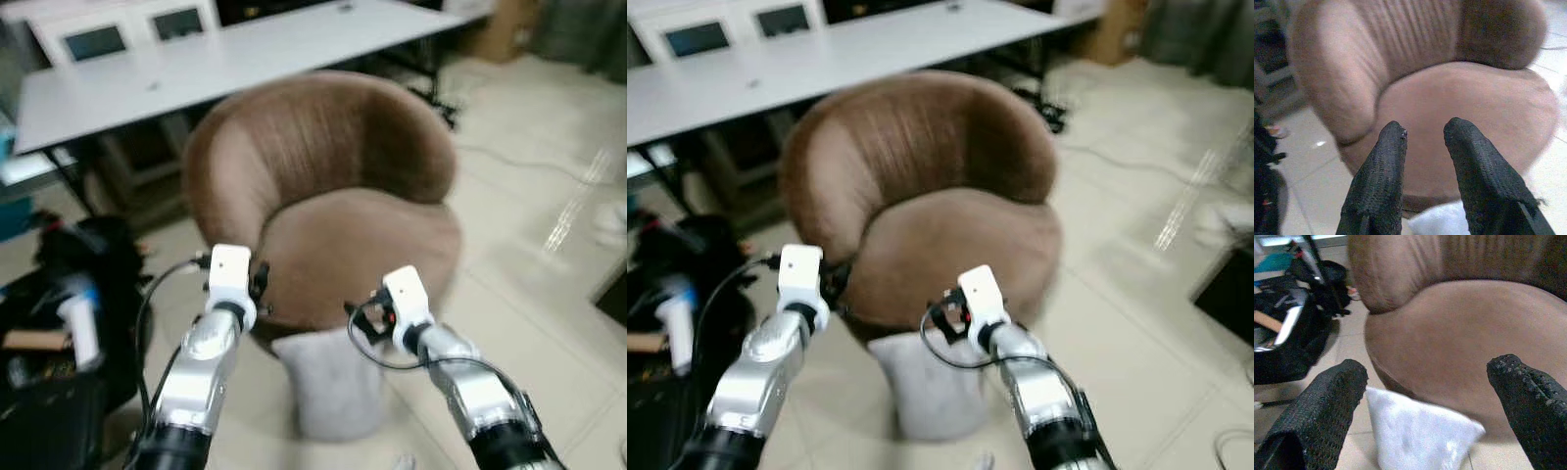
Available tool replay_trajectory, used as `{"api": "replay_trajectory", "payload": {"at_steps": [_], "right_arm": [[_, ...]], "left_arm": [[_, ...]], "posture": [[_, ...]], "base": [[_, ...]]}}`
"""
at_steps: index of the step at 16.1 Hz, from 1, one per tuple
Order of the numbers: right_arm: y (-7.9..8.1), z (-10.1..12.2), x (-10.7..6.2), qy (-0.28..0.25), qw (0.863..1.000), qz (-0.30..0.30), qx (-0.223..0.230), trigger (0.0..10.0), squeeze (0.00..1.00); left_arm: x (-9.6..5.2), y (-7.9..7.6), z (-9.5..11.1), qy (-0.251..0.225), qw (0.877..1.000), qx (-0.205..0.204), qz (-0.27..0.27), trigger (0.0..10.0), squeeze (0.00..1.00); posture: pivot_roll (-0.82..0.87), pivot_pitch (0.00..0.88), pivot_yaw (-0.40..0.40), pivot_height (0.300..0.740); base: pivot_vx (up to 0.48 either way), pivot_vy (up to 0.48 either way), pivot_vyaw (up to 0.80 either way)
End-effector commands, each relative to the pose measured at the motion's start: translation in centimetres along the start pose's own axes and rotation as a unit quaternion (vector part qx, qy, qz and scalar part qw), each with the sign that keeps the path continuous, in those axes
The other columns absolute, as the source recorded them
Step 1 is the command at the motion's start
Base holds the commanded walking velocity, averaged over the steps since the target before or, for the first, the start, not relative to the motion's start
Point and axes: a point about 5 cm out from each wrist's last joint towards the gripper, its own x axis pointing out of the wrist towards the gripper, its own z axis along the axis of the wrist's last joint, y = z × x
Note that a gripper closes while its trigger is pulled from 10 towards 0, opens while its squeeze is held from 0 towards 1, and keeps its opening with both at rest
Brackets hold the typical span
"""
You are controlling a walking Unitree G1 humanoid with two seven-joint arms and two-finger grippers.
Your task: Move the pillow to the sofa
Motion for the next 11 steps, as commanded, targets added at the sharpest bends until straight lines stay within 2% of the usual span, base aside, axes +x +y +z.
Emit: {"api": "replay_trajectory", "payload": {"at_steps": [1, 6, 9, 11], "right_arm": [[1.05, 1.02, 0.52, -0.018, 1.0, 0.02, -0.006, 10.0, 0.0], [1.21, 1.06, 0.5, -0.018, 1.0, 0.023, -0.009, 10.0, 0.0], [1.3, 1.07, 0.48, -0.019, 0.999, 0.03, -0.009, 10.0, 0.0], [1.41, 1.02, 0.44, -0.018, 0.999, 0.033, -0.011, 10.0, 0.0]], "left_arm": [[-0.15, 1.28, 0.12, -0.002, 1.0, 0.012, 0.021, 10.0, 0.0], [-0.16, 1.34, 0.04, 0.007, 1.0, 0.008, 0.021, 10.0, 0.0], [-0.1, 1.11, -0.1, 0.012, 1.0, 0.015, 0.019, 10.0, 0.0], [-0.17, 1.11, 0.02, 0.001, 1.0, 0.009, 0.018, 10.0, 0.0]], "posture": [[-0.1, 0.0, 0.068, 0.74], [-0.1, 0.0, 0.071, 0.74], [-0.1, 0.0, 0.072, 0.74], [-0.1, 0.0, 0.072, 0.74]], "base": [[0.401, -0.24, 0.0], [0.0, 0.0, 0.0], [0.48, 0.0, 0.0], [0.176, 0.0, 0.0]]}}
